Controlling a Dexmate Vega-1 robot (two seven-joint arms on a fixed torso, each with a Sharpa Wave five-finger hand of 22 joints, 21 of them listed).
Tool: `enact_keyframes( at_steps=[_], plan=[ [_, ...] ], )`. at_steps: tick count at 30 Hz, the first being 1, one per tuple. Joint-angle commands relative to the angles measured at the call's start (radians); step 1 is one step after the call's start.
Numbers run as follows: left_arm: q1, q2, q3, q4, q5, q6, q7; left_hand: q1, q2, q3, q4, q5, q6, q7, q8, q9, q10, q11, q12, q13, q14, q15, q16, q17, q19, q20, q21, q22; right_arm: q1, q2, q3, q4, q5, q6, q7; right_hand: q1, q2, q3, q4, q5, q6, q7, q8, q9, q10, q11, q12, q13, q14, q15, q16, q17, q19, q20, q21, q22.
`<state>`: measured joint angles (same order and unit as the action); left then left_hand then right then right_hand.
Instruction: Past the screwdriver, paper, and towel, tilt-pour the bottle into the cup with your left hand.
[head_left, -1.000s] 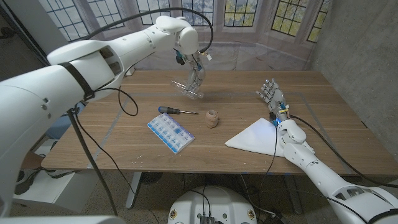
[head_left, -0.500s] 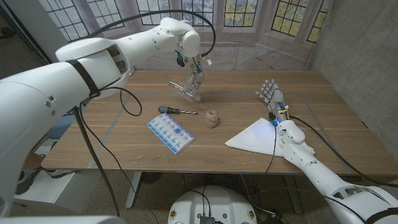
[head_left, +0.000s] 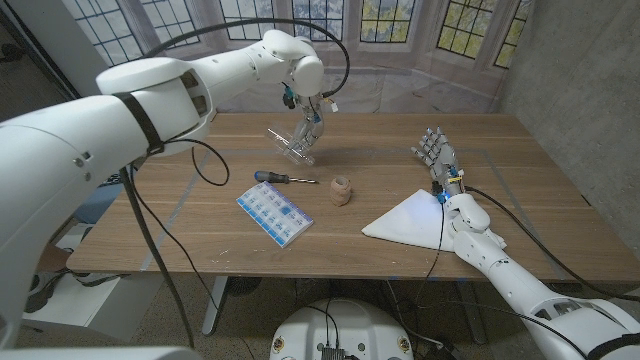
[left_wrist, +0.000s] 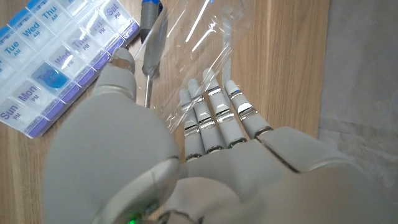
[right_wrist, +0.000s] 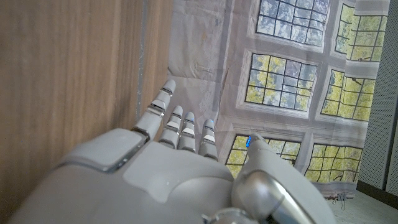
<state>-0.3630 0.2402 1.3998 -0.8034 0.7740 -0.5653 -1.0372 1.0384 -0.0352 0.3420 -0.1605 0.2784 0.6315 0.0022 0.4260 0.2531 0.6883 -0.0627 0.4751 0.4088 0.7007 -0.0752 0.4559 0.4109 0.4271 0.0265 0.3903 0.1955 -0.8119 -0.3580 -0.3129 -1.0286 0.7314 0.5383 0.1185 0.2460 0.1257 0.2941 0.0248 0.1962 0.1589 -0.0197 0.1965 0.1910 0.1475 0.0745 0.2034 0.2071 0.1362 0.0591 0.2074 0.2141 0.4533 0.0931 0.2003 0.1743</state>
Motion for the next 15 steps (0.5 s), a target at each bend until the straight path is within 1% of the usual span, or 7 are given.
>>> enact_keyframes(
  at_steps=[1,4,6,7,10,12,15],
  plan=[
    [0.006,0.013,0.029,-0.034,0.053,0.007,-0.004,0.038,0.143,0.047,0.006,0.009,0.218,-0.004,0.113,0.004,0.074,-0.065,0.005,0.144,0.083,-0.071,0.007,0.001,0.003,-0.001,0.003,0.003,0.005,0.006,0.001,0.015,0.004,0.008,0.010,-0.008,-0.002,0.009,-0.001,-0.002,0.007,0.004,0.001,0.001,0.007,-0.006,0.003,0.002,0.011,-0.001,0.005,0.001,0.008,-0.002,-0.001,0.002],
    [0.014,0.025,0.031,-0.062,0.071,0.024,-0.003,0.038,0.144,0.047,0.006,0.009,0.218,-0.003,0.113,0.004,0.073,-0.062,0.004,0.146,0.082,-0.069,0.007,0.003,0.003,-0.001,0.003,0.003,0.005,0.007,0.001,0.016,0.005,0.009,0.011,-0.008,-0.002,0.010,-0.002,-0.002,0.007,0.005,0.001,0.001,0.007,-0.009,0.003,0.002,0.011,-0.001,0.005,0.001,0.009,-0.002,-0.001,0.002],
    [0.021,0.041,0.034,-0.099,0.094,0.038,0.007,0.038,0.144,0.048,0.005,0.010,0.218,-0.004,0.113,0.004,0.076,-0.059,0.005,0.147,0.084,-0.069,0.008,0.004,0.004,0.000,0.003,0.003,0.005,0.007,0.001,0.018,0.004,0.009,0.011,-0.008,-0.002,0.010,-0.002,-0.002,0.007,0.005,0.001,0.001,0.008,-0.008,0.003,0.002,0.011,0.000,0.005,0.001,0.009,-0.001,-0.001,0.002],
    [0.025,0.050,0.036,-0.120,0.107,0.047,0.011,0.037,0.145,0.048,0.005,0.010,0.217,0.000,0.114,0.004,0.075,-0.060,0.004,0.148,0.085,-0.068,0.009,0.005,0.004,0.000,0.004,0.003,0.005,0.007,0.001,0.019,0.005,0.010,0.012,-0.008,-0.002,0.010,-0.002,-0.002,0.007,0.005,0.001,0.001,0.007,-0.007,0.003,0.002,0.010,0.000,0.004,0.001,0.009,-0.002,-0.001,0.002],
    [0.036,0.067,0.034,-0.161,0.139,0.069,0.025,0.039,0.145,0.049,0.004,0.011,0.218,0.000,0.114,0.004,0.078,-0.059,0.005,0.150,0.085,-0.069,0.009,0.006,0.004,0.002,0.004,0.003,0.007,0.010,0.002,0.024,0.007,0.014,0.016,-0.009,-0.003,0.011,-0.003,-0.002,0.007,0.006,0.001,0.001,0.007,-0.008,0.003,0.002,0.011,-0.001,0.005,0.001,0.009,-0.001,-0.001,0.002],
    [0.043,0.074,0.030,-0.179,0.154,0.079,0.031,0.041,0.146,0.051,0.003,0.012,0.218,-0.002,0.115,0.004,0.080,-0.062,0.005,0.151,0.085,-0.069,0.009,0.007,0.004,0.002,0.004,0.003,0.008,0.010,0.002,0.026,0.007,0.015,0.018,-0.009,-0.003,0.011,-0.003,-0.002,0.007,0.005,0.001,0.001,0.007,-0.008,0.003,0.002,0.010,0.001,0.004,0.001,0.008,-0.001,-0.001,0.002],
    [0.053,0.079,0.022,-0.193,0.166,0.093,0.035,0.040,0.147,0.051,0.003,0.012,0.218,0.002,0.116,0.005,0.078,-0.059,0.004,0.153,0.086,-0.070,0.010,0.010,0.003,0.002,0.004,0.003,0.009,0.013,0.003,0.031,0.009,0.017,0.022,-0.009,-0.003,0.011,-0.003,-0.002,0.007,0.004,0.001,0.001,0.007,-0.006,0.003,0.002,0.010,0.000,0.004,0.001,0.008,-0.001,-0.001,0.002]
  ],
)
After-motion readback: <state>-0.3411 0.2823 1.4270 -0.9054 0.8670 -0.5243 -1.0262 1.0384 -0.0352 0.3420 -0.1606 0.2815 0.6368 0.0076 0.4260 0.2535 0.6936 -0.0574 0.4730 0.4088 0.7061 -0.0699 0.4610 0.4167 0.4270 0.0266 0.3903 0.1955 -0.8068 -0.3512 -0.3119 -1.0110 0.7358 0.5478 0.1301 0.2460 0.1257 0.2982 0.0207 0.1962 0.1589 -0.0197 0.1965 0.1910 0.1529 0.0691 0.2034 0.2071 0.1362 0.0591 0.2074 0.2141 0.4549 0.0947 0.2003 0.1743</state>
